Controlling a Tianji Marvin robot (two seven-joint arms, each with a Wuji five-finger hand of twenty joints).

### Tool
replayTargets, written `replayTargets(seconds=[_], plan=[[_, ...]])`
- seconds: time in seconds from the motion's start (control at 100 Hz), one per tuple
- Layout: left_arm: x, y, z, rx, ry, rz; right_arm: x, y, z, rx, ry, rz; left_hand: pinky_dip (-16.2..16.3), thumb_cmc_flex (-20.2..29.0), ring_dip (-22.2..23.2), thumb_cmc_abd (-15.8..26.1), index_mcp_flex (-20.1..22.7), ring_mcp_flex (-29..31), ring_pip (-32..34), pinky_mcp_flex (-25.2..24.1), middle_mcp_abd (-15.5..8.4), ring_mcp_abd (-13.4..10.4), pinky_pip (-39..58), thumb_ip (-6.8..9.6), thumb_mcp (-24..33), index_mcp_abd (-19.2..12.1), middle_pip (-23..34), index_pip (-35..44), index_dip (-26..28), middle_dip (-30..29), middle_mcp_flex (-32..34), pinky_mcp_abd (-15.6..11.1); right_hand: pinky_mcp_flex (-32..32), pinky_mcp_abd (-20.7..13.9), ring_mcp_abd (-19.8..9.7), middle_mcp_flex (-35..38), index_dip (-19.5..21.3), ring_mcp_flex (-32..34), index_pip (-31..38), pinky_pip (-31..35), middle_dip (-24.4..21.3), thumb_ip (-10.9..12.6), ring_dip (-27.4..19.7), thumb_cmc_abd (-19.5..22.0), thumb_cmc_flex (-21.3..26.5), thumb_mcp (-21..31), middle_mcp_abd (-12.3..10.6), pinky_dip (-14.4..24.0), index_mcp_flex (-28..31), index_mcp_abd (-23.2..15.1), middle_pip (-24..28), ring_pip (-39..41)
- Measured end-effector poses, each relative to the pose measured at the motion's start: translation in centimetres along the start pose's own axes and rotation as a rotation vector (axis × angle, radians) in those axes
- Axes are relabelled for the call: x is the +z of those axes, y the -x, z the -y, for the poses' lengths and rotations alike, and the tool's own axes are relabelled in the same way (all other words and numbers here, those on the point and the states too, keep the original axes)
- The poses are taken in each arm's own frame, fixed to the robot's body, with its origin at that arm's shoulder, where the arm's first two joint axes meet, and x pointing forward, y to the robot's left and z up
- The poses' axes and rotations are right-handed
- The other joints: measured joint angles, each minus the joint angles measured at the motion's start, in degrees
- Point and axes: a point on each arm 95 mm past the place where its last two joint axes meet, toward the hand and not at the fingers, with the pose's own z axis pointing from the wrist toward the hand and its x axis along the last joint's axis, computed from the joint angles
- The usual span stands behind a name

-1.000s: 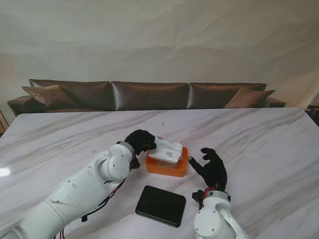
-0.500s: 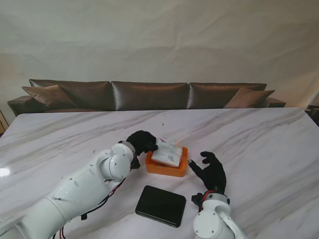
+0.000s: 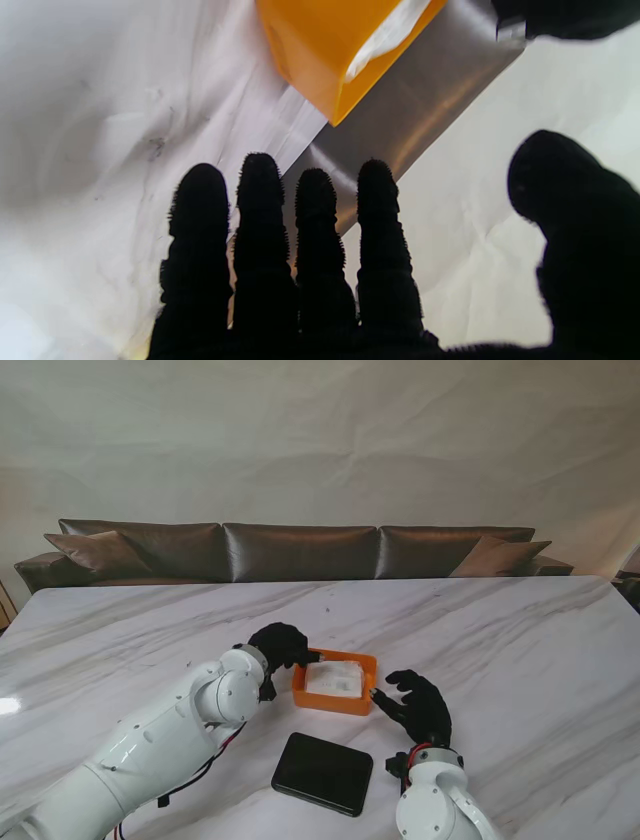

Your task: Refill a tissue box and feed the first sheet

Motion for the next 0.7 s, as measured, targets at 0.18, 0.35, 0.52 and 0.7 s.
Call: replayTargets(seconds=[0.18, 0.35, 0.52, 0.7], plan=[[-1.9, 0.6, 0.3, -0.049, -0.04, 0.009, 0.7, -0.4, -1.6, -0.117, -0.16, -0.148, -2.7, 0.0, 1.1, 1.4, -3.2, 0.0, -1.8, 0.0, 0.4, 0.0, -0.7, 0.0, -3.0, 0.2, -1.4, -2.7, 2.1, -0.1, -2.5, 0.0, -2.1, 0.0, -4.5, 0.0, 1.8, -0.5, 0.0, -5.2, -2.2, 4.1, -4.5, -4.7, 10.3, -1.1, -3.6, -0.2, 2.1, -3.9, -2.7, -6.5], [-4.3, 1.7, -0.4, -0.058, -0.066, 0.025, 2.2, -0.6, -2.7, -0.225, -0.228, -0.279, -3.9, 0.0, 1.3, 2.7, -4.2, 0.0, -3.3, 0.0, 0.6, 0.0, -1.8, 0.0, -3.5, 0.7, -1.7, -3.5, 2.1, -0.1, -3.7, 0.0, -4.5, -0.1, -7.2, 0.7, 1.9, -1.9, 0.7, -9.2, -4.2, -5.3, -7.0, -15.6, 14.1, 25.5, -6.2, -0.2, 7.2, -4.7, -4.6, -10.4], [-6.2, 3.1, -1.9, -0.092, -0.081, 0.059, 4.3, -1.1, -2.9, -0.307, -0.299, -0.396, -5.4, 0.1, 2.7, 3.8, -5.2, 0.0, -5.1, 0.0, 1.1, 0.0, -3.1, 0.0, -3.6, 0.8, -2.6, -5.1, 2.1, -0.1, -5.0, 0.0, -5.6, -1.5, -9.2, 4.9, 0.7, -2.5, 0.9, -13.2, -5.1, -6.0, -8.5, -21.9, 20.8, 31.3, -8.6, -1.6, 14.2, -4.7, -5.8, -13.9], [-7.7, 4.1, -3.3, -0.116, -0.09, 0.089, 6.3, -1.3, -2.5, -0.379, -0.303, -0.446, -6.8, 0.1, 3.3, 4.4, -5.6, 0.0, -6.2, 0.0, 1.6, 0.1, -3.8, 0.0, -3.6, 0.8, -3.1, -5.9, 2.1, -0.2, -5.7, 0.0, -6.2, -3.1, -11.1, 7.6, -0.4, -1.4, 1.6, -15.1, -6.1, -6.0, -9.8, -24.4, 27.9, 33.8, -10.2, -3.4, 19.8, -5.3, -6.5, -15.7]])
